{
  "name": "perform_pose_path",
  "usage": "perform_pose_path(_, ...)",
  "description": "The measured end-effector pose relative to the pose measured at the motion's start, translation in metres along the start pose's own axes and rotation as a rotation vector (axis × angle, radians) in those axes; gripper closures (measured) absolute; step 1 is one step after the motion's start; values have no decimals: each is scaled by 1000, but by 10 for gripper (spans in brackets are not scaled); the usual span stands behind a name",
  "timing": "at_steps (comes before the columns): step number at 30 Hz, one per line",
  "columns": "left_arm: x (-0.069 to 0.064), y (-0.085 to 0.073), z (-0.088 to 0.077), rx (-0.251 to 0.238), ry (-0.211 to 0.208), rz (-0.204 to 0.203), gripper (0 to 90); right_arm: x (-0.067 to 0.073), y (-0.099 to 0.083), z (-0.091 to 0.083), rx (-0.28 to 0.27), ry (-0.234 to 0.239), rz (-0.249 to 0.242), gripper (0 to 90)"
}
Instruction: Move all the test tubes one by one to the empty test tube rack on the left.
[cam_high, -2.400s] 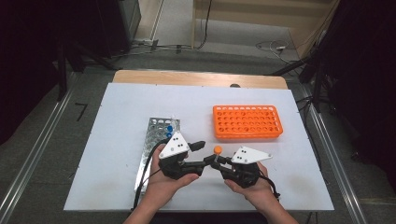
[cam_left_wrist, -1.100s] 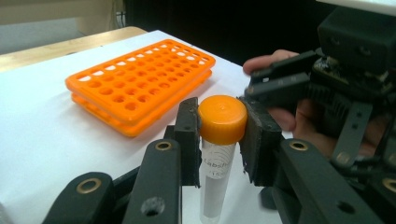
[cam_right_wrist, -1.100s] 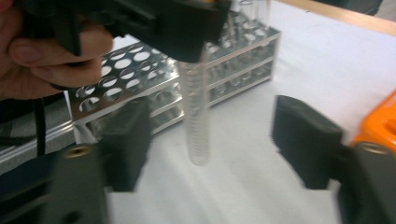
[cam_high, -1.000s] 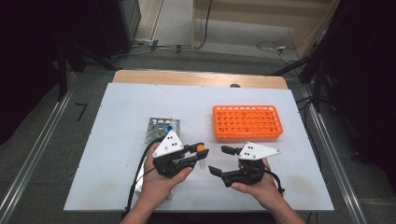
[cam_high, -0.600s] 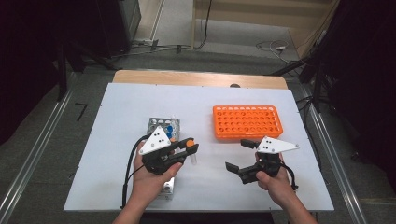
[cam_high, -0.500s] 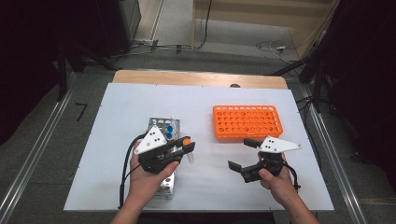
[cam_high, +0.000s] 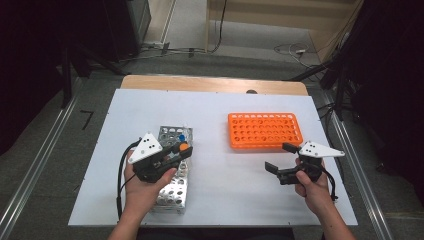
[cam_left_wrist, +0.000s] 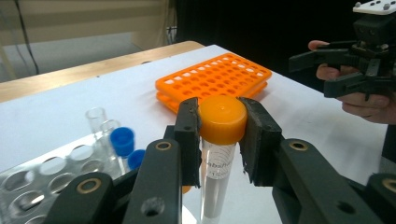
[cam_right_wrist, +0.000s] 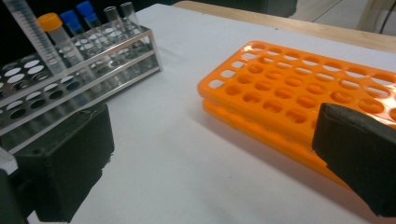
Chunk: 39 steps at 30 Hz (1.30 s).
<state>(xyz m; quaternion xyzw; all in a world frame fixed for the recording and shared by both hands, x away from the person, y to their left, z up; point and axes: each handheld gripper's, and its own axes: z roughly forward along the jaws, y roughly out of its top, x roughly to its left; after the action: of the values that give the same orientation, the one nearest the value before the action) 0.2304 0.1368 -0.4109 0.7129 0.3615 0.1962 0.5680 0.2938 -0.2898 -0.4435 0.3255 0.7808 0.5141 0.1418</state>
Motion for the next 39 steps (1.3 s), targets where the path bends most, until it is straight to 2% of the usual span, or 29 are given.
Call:
perform_pose_path(4, 2, 1, -6, 2, 17, 12, 706, -6, -1, -4, -8, -14, 7, 0)
perform_pose_path(8, 5, 2, -13, 1, 25, 7, 706, -9, -2, -6, -10, -25, 21, 0)
perform_pose_path(13, 4, 0, -12, 23, 40, 26, 706, -9, -2, -6, -10, -27, 15, 0)
perform_pose_path(19, -1, -7, -3, 84, 64, 81, 706, -10, -4, -4, -2, -34, 14, 0)
perform_pose_path(22, -3, -15, 4, 135, 72, 96, 705, -10, -6, -2, 7, -38, 12, 0)
perform_pose_path(23, -3, -18, 6, 144, 82, 96, 705, -10, -6, -2, 10, -40, 10, 0)
perform_pose_path(26, 0, -22, 5, 134, 80, 68, 703, -10, -6, -1, 13, -40, 10, 0)
perform_pose_path(29, 1, -23, 4, 126, 74, 62, 697, -10, -7, -1, 12, -37, 8, 0)
perform_pose_path(30, 2, -24, 5, 129, 71, 51, 684, -10, -7, 0, 14, -39, 6, 0)
perform_pose_path(32, 4, -27, 6, 130, 86, 37, 596, -11, -7, 0, 15, -41, 3, 0)
perform_pose_path(34, 7, -28, 6, 123, 74, 16, 523, -10, -8, 0, 16, -49, 1, 0)
perform_pose_path(36, 9, -27, 4, 109, 88, 8, 449, -11, -8, 0, 13, -51, 3, 0)
perform_pose_path(39, 12, -26, 0, 79, 93, -22, 291, -12, -8, 0, 9, -54, 8, 0)
